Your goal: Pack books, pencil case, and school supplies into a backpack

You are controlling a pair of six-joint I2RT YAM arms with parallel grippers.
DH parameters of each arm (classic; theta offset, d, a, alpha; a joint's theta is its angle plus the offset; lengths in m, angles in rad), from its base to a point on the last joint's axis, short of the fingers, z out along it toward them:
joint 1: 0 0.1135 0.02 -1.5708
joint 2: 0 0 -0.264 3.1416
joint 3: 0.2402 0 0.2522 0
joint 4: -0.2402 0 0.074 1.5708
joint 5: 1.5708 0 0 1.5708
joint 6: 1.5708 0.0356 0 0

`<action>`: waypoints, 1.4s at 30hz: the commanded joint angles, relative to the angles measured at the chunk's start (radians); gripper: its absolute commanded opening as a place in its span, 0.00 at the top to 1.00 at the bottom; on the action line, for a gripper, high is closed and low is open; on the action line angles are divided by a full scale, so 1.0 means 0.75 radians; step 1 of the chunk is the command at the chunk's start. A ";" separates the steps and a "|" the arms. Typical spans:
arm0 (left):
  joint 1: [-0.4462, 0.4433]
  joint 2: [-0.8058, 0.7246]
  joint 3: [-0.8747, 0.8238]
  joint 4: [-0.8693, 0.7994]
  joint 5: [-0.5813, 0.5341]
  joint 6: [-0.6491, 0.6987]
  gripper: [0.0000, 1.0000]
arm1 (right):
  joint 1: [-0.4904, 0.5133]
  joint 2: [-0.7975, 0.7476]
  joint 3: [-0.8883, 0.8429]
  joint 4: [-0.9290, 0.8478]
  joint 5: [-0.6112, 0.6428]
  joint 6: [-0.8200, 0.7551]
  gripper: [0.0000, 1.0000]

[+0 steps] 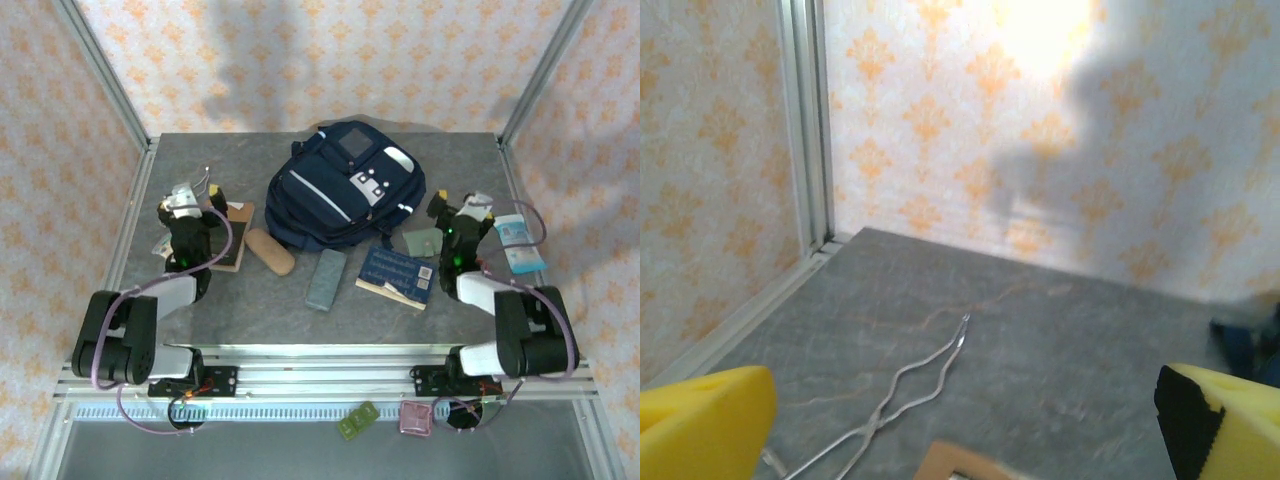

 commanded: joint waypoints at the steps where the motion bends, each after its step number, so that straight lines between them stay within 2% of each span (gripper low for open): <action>1: 0.012 -0.060 0.093 -0.308 0.161 -0.366 0.01 | -0.010 -0.131 0.126 -0.408 0.081 0.375 0.00; 2: 0.020 -0.063 0.119 -0.359 0.243 -0.513 0.01 | -0.040 -0.148 0.178 -0.559 0.043 0.537 0.00; 3: 0.029 -0.056 0.130 -0.354 0.343 -0.612 0.01 | -0.073 -0.147 0.213 -0.610 -0.052 0.603 0.01; 4: 0.041 -0.030 0.136 -0.302 0.492 -0.690 0.01 | -0.108 -0.132 0.243 -0.633 -0.171 0.639 0.12; 5: 0.044 0.001 0.142 -0.247 0.631 -0.728 0.05 | -0.121 -0.109 0.269 -0.641 -0.265 0.654 0.19; 6: 0.037 0.041 0.162 -0.215 0.732 -0.784 0.17 | -0.122 -0.072 0.300 -0.637 -0.383 0.640 0.28; 7: 0.023 0.083 0.184 -0.201 0.813 -0.843 0.25 | -0.122 -0.022 0.340 -0.643 -0.516 0.628 0.35; 9: -0.038 0.153 0.223 -0.222 0.861 -0.908 0.33 | -0.122 0.104 0.452 -0.732 -0.709 0.631 0.38; 12: -0.190 0.199 0.256 -0.314 0.809 -0.901 0.33 | -0.117 0.286 0.578 -0.827 -0.894 0.646 0.38; 14: -0.291 0.223 0.262 -0.354 0.755 -0.892 0.33 | -0.114 0.369 0.611 -0.820 -0.949 0.658 0.38; 17: -0.423 0.270 0.293 -0.429 0.698 -0.866 0.43 | -0.111 0.497 0.691 -0.870 -0.979 0.667 0.40; 21: -0.557 0.344 0.335 -0.488 0.640 -0.850 0.44 | -0.096 0.645 0.773 -0.923 -1.007 0.676 0.40; 24: -0.614 0.408 0.387 -0.546 0.611 -0.837 0.45 | -0.082 0.723 0.812 -0.936 -1.025 0.679 0.39; 26: -0.630 0.444 0.422 -0.569 0.609 -0.823 0.47 | -0.072 0.765 0.839 -0.938 -1.029 0.678 0.44; 29: -0.632 0.489 0.468 -0.599 0.589 -0.816 0.54 | -0.065 0.817 0.881 -0.952 -1.044 0.677 0.61; 31: -0.632 0.528 0.510 -0.636 0.579 -0.799 0.62 | -0.066 0.833 0.901 -0.962 -1.062 0.681 0.81; 33: -0.631 0.575 0.553 -0.680 0.564 -0.780 0.68 | -0.069 0.809 0.903 -0.964 -1.073 0.696 0.94; 34: -0.632 0.597 0.574 -0.698 0.559 -0.770 0.70 | -0.072 0.789 0.897 -0.962 -1.080 0.710 0.98; 40: -0.628 0.737 0.761 -0.865 0.455 -0.706 0.82 | -0.088 0.572 0.880 -0.973 -1.143 0.838 1.00; 42: -0.618 0.799 0.828 -0.898 0.433 -0.683 0.83 | -0.087 0.492 0.851 -0.975 -1.168 0.894 1.00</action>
